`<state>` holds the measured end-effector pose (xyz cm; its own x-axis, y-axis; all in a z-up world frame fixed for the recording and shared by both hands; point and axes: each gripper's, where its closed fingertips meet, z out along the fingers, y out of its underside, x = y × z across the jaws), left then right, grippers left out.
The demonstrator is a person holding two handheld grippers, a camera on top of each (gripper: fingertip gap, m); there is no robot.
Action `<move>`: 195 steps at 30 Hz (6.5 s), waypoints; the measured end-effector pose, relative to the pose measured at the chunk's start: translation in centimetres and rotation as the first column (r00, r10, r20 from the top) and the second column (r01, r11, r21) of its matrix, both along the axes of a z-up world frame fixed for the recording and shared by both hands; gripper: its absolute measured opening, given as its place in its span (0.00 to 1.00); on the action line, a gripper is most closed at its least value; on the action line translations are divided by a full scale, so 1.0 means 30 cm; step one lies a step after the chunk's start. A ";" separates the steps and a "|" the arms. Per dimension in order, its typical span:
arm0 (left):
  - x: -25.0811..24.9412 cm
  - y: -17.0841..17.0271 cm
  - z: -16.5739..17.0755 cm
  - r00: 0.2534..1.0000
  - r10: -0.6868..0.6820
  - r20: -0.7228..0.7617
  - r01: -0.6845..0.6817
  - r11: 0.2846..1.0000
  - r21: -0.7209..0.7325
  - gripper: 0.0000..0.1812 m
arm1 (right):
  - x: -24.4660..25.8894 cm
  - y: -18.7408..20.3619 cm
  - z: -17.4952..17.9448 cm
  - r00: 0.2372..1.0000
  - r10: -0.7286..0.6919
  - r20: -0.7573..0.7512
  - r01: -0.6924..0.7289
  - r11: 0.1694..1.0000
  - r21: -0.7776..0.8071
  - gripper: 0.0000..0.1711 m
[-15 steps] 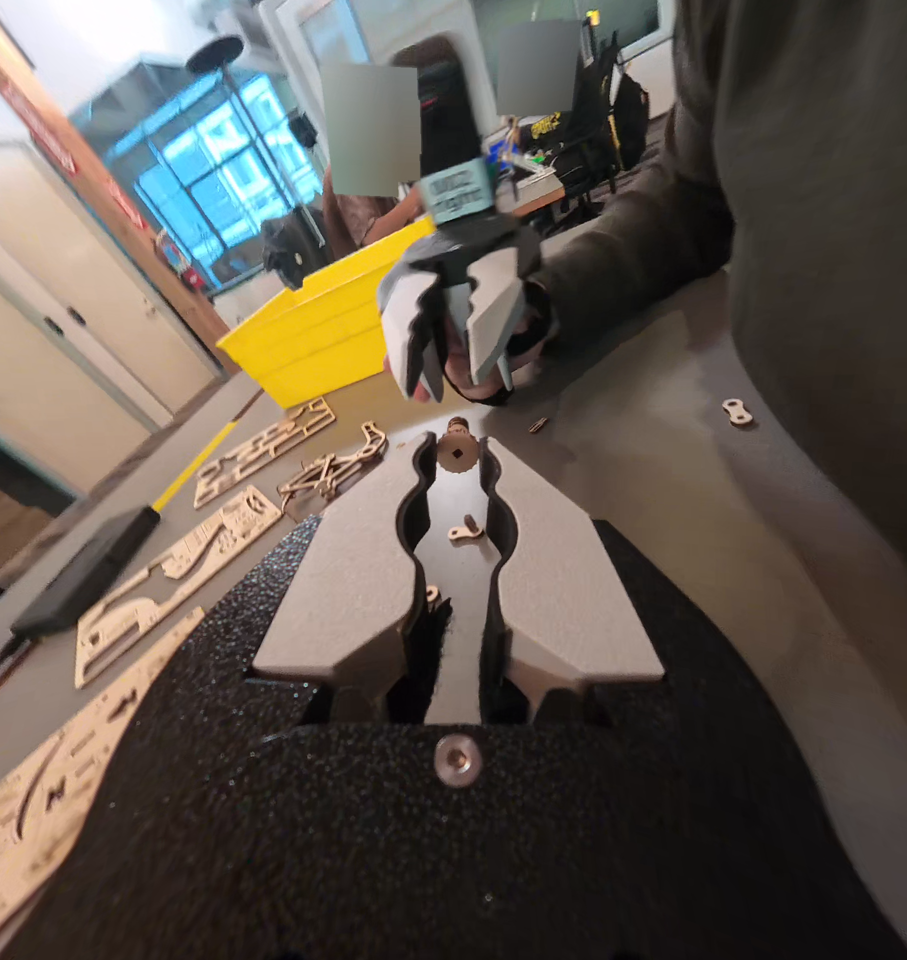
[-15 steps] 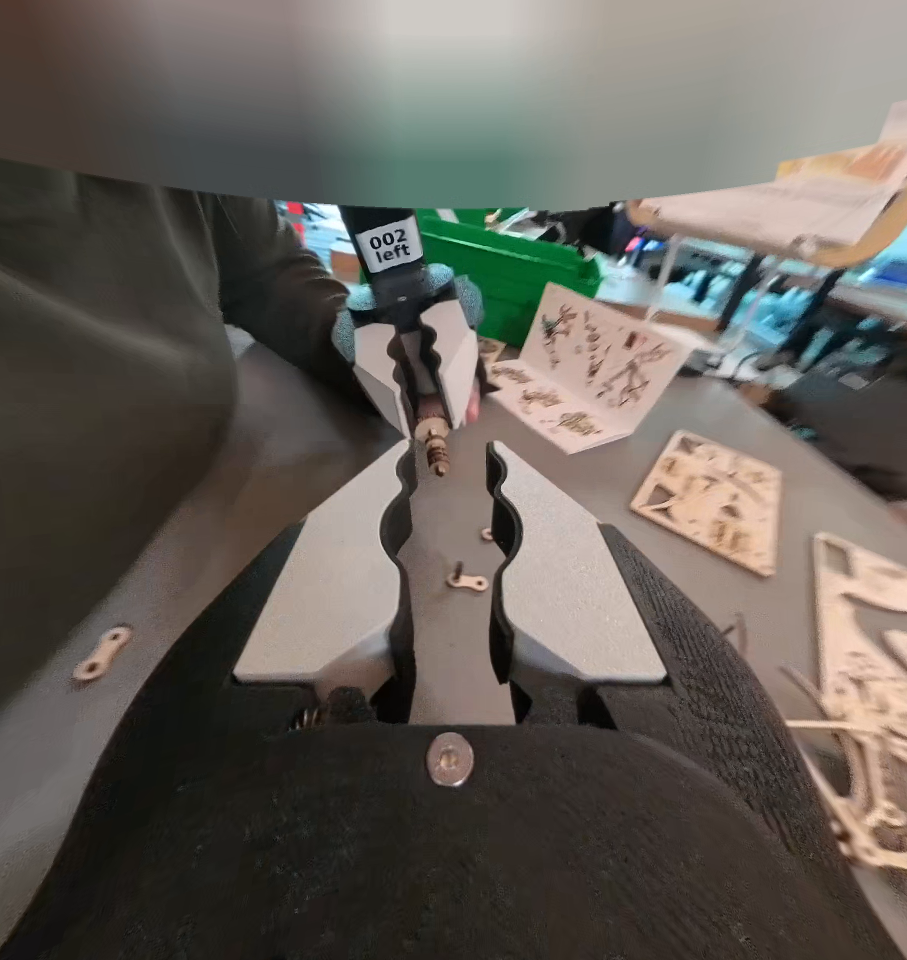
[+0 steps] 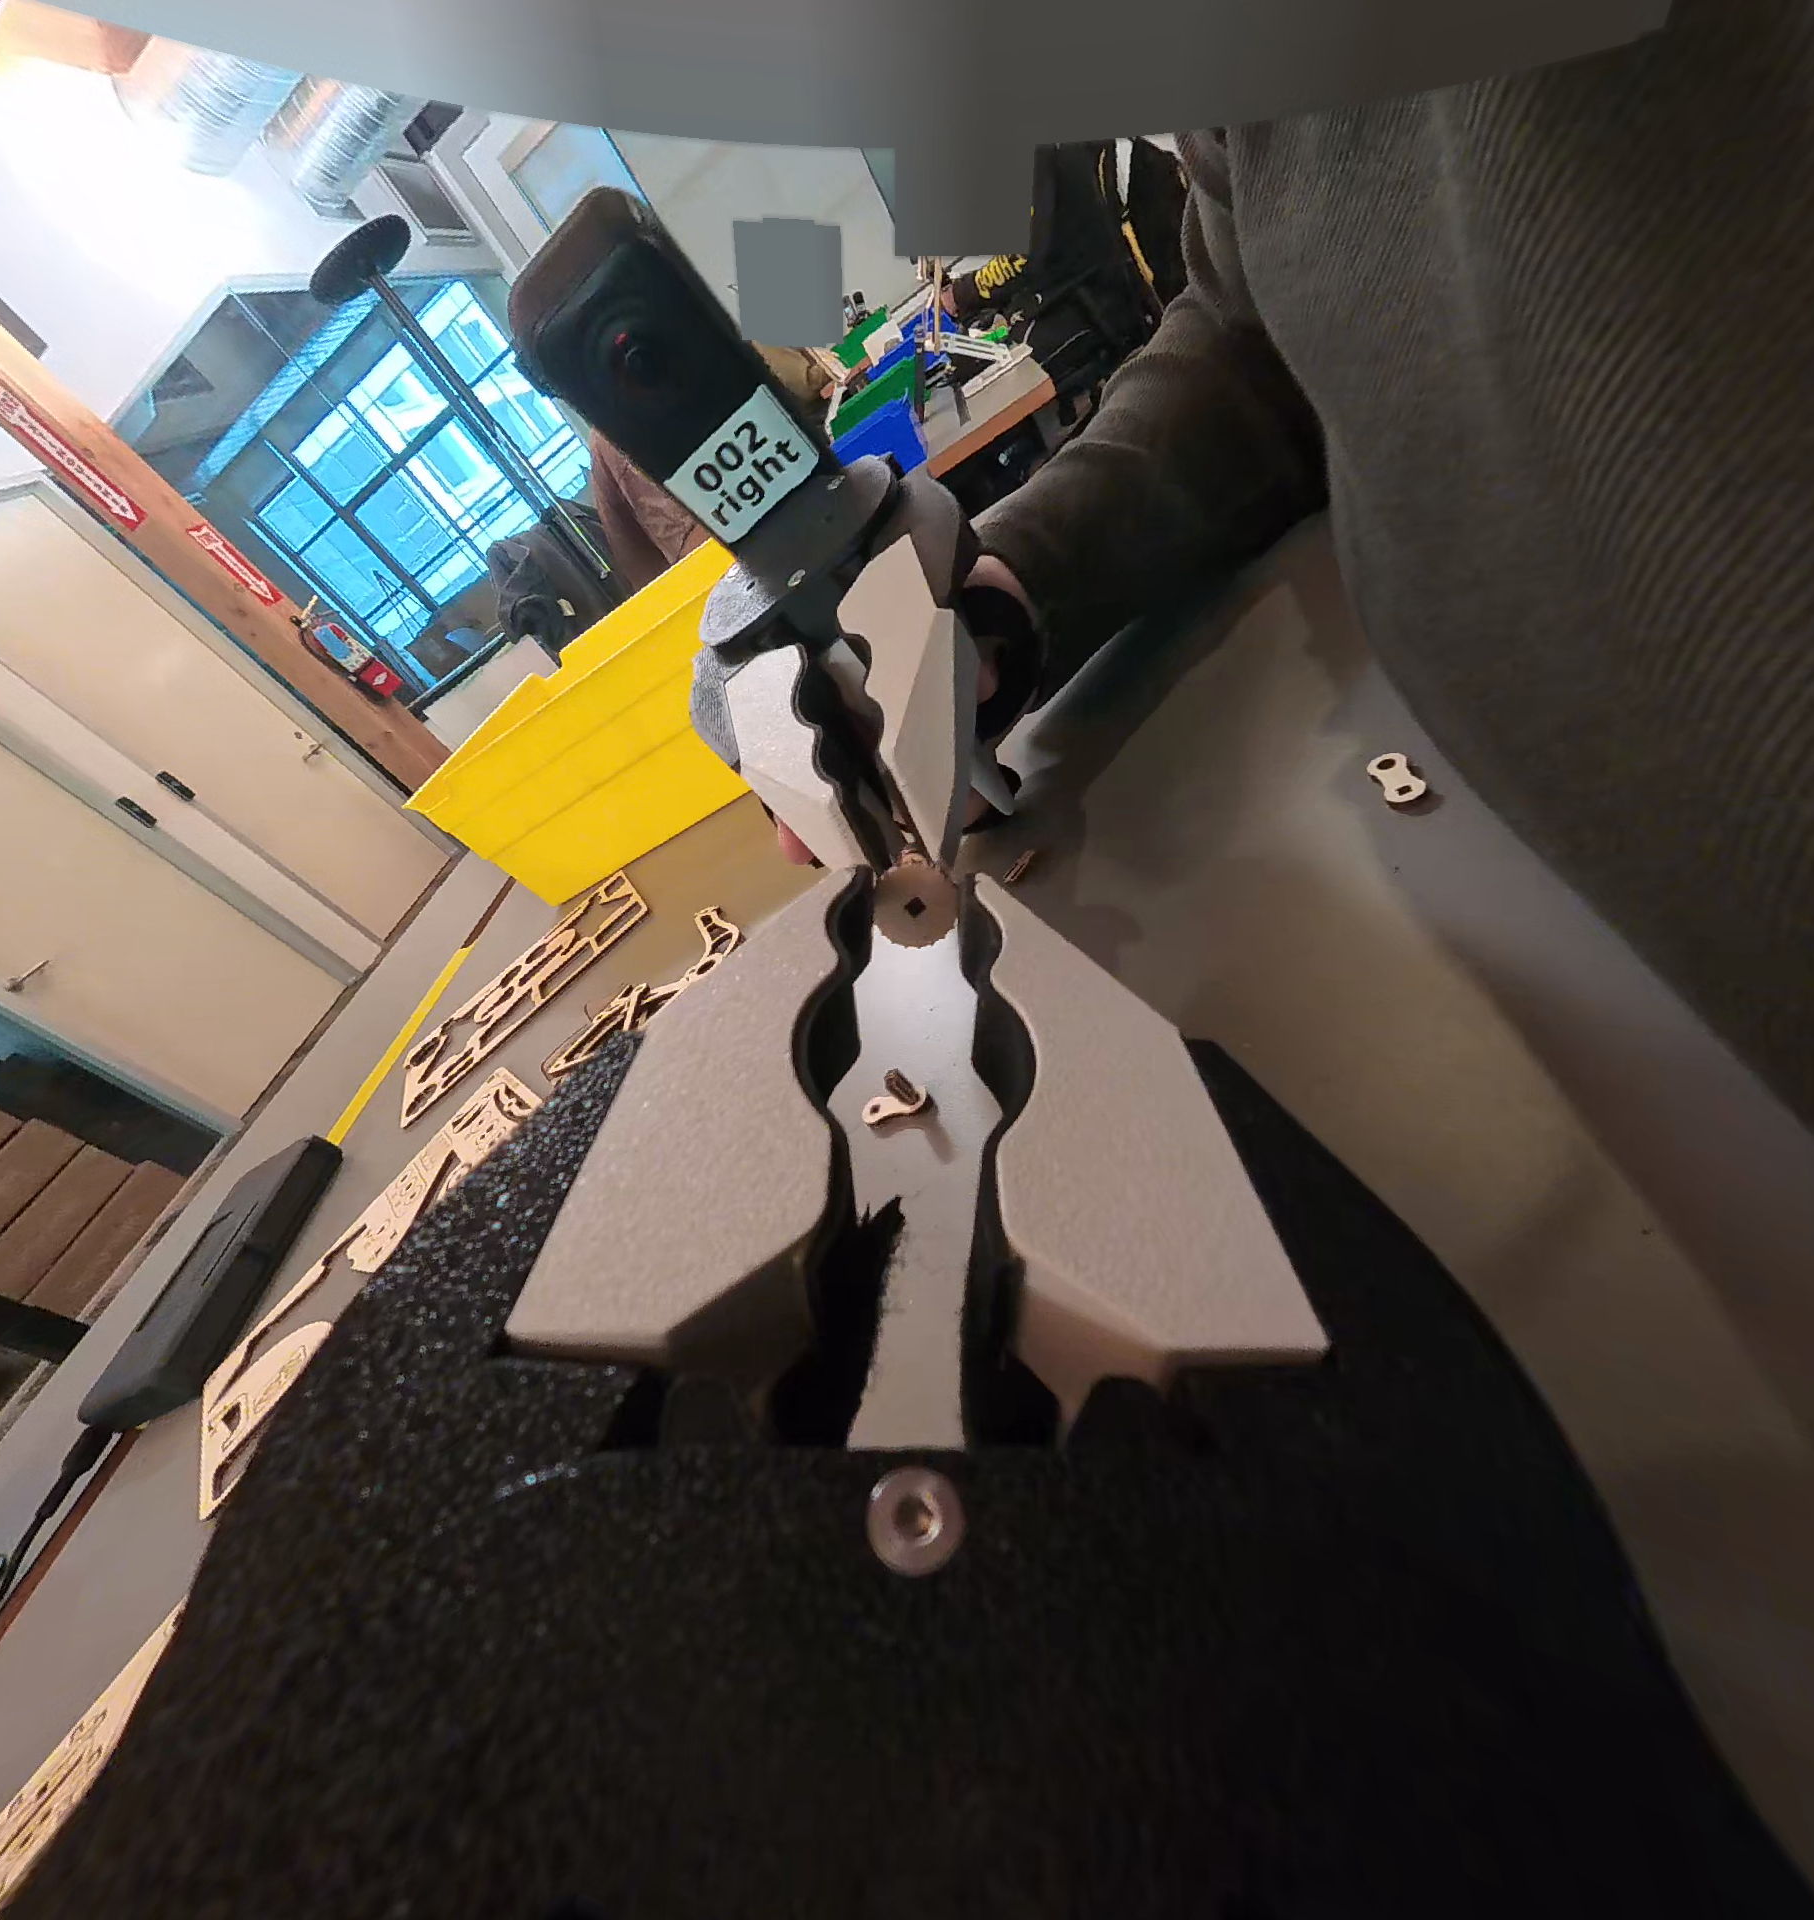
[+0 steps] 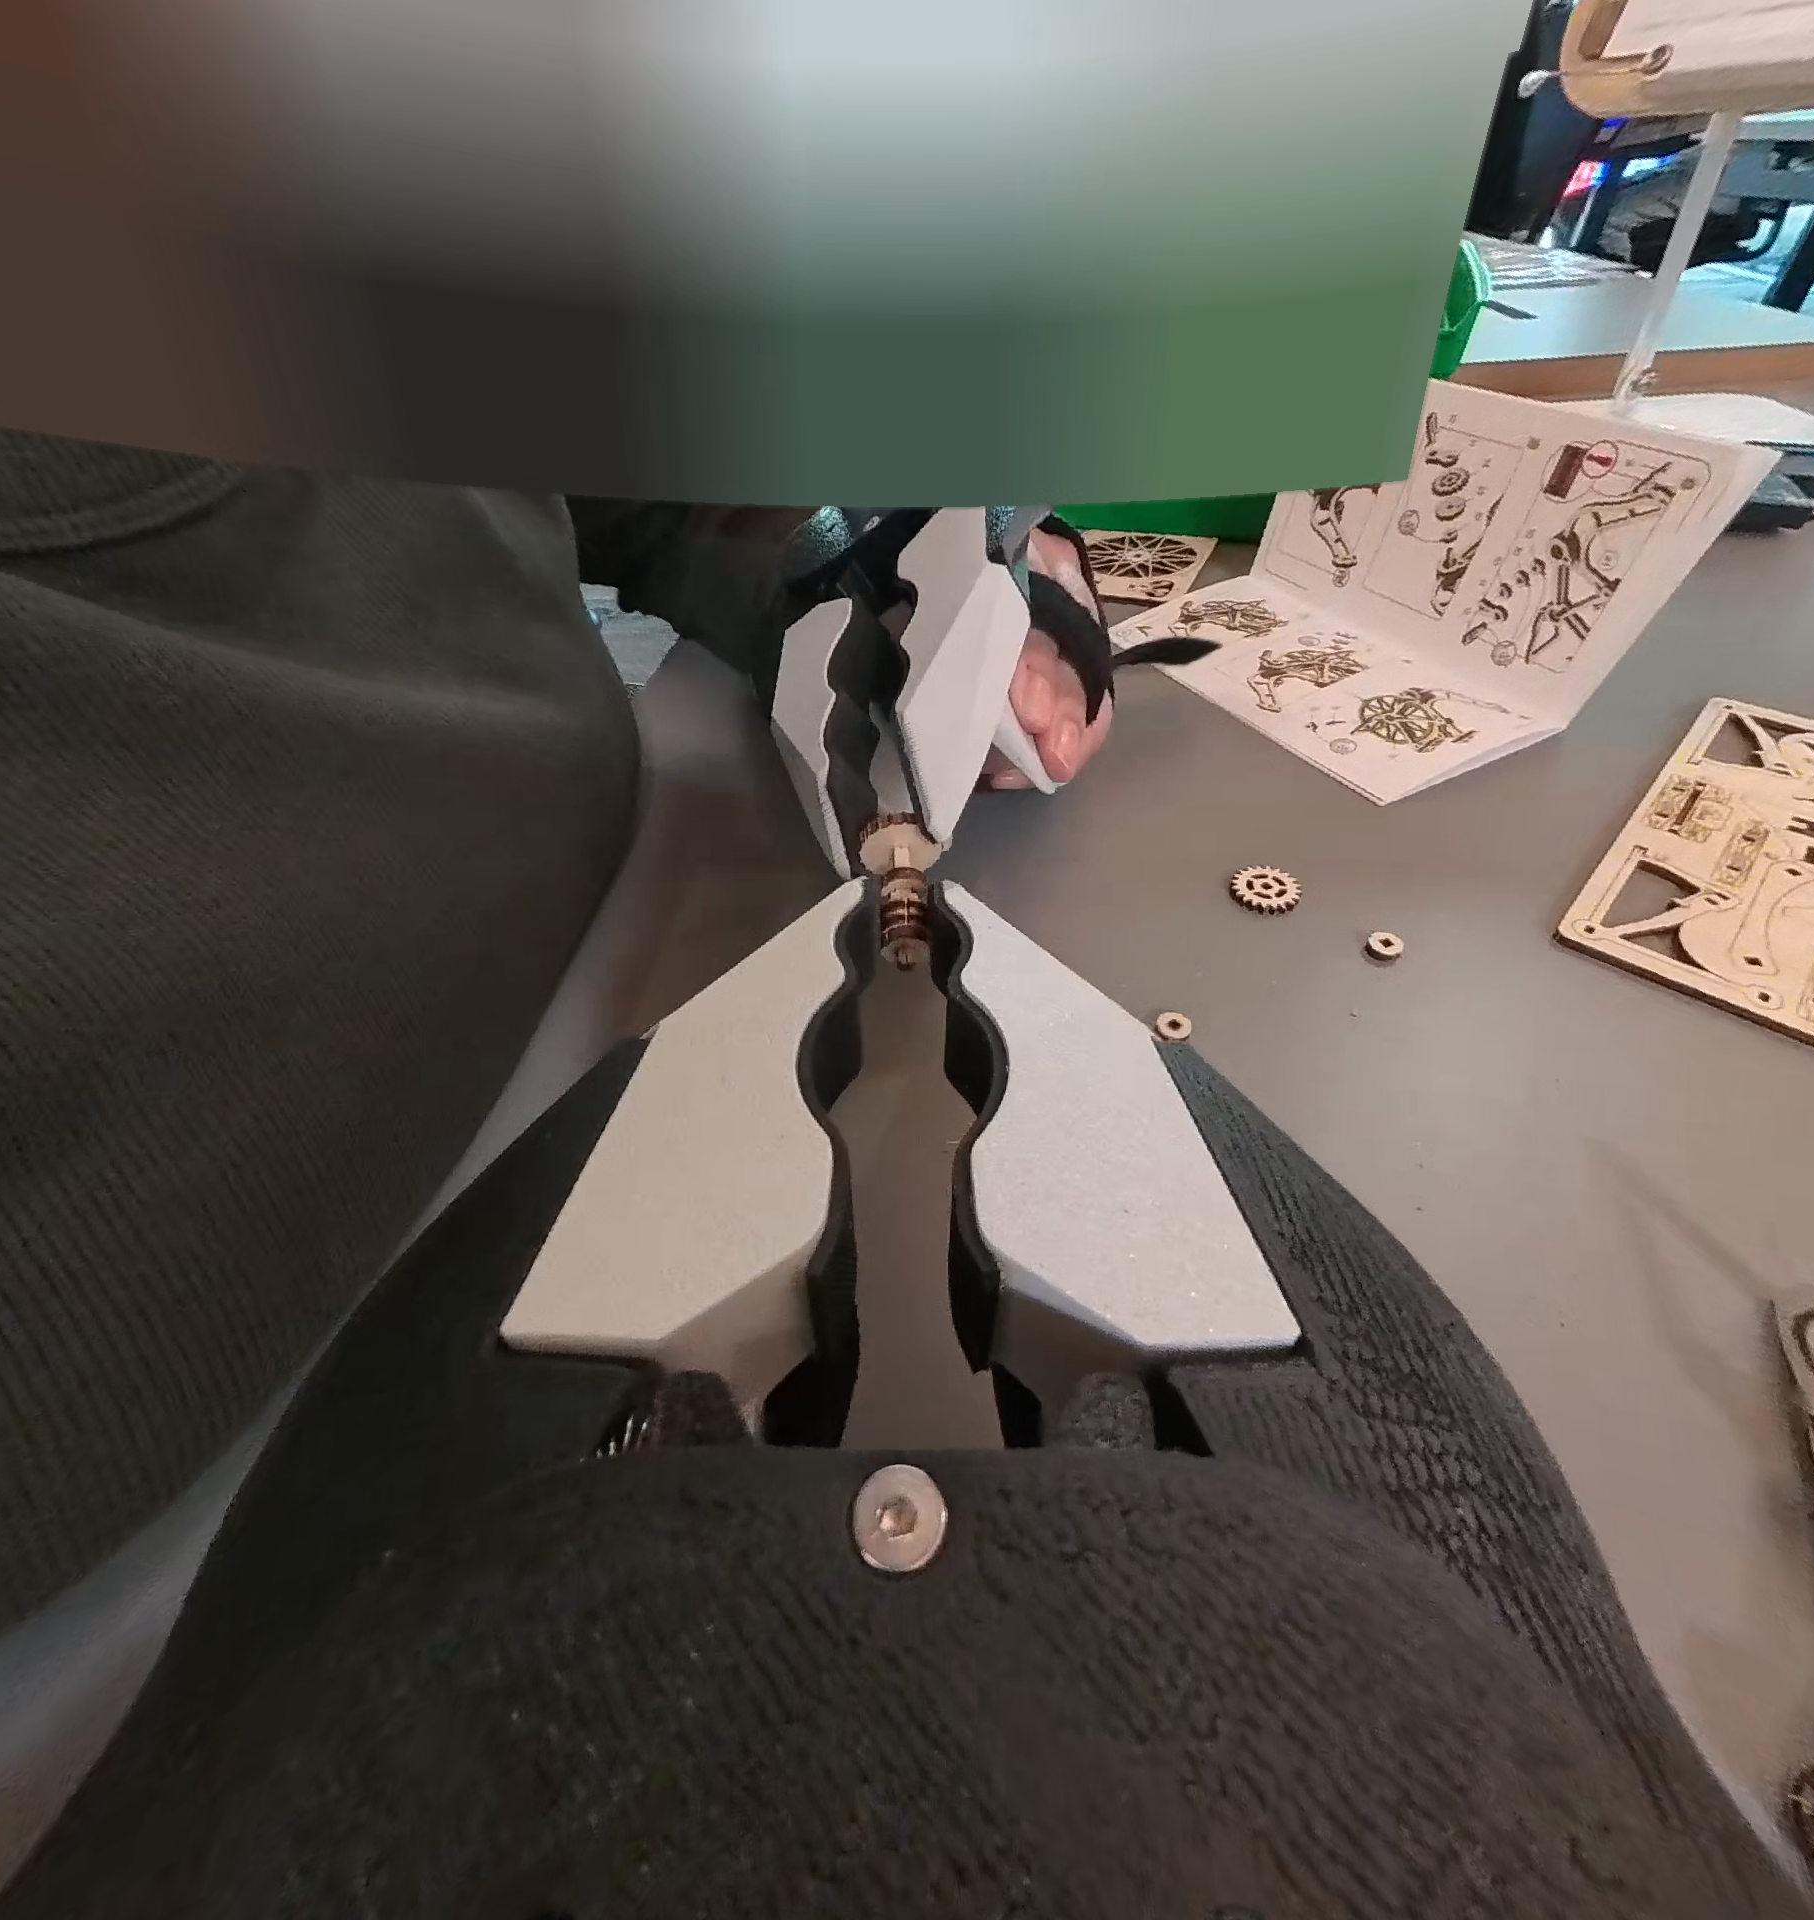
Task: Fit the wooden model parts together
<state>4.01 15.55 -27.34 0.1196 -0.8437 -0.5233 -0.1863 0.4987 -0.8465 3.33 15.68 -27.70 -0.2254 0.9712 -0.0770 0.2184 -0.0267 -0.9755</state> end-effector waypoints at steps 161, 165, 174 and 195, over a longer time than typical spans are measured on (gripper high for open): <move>-0.012 0.109 -0.097 0.972 0.053 -0.228 -0.208 0.643 -0.737 0.08 | 0.008 0.140 -0.101 0.931 -0.326 0.167 0.145 0.748 0.648 0.07; -0.006 0.119 0.011 0.987 0.107 -0.117 -0.158 0.728 -0.667 0.08 | 0.003 0.147 -0.034 0.939 -0.328 0.102 0.255 0.865 0.432 0.04; -0.006 0.136 0.202 0.927 0.370 0.059 -0.374 0.922 0.099 0.48 | -0.006 0.145 0.172 0.942 -0.299 -0.154 0.235 0.913 -0.335 0.04; 0.011 0.134 0.160 0.881 0.468 0.072 -0.458 0.804 0.378 0.21 | -0.040 0.076 0.164 0.965 -0.189 -0.181 -0.002 0.687 -0.727 0.04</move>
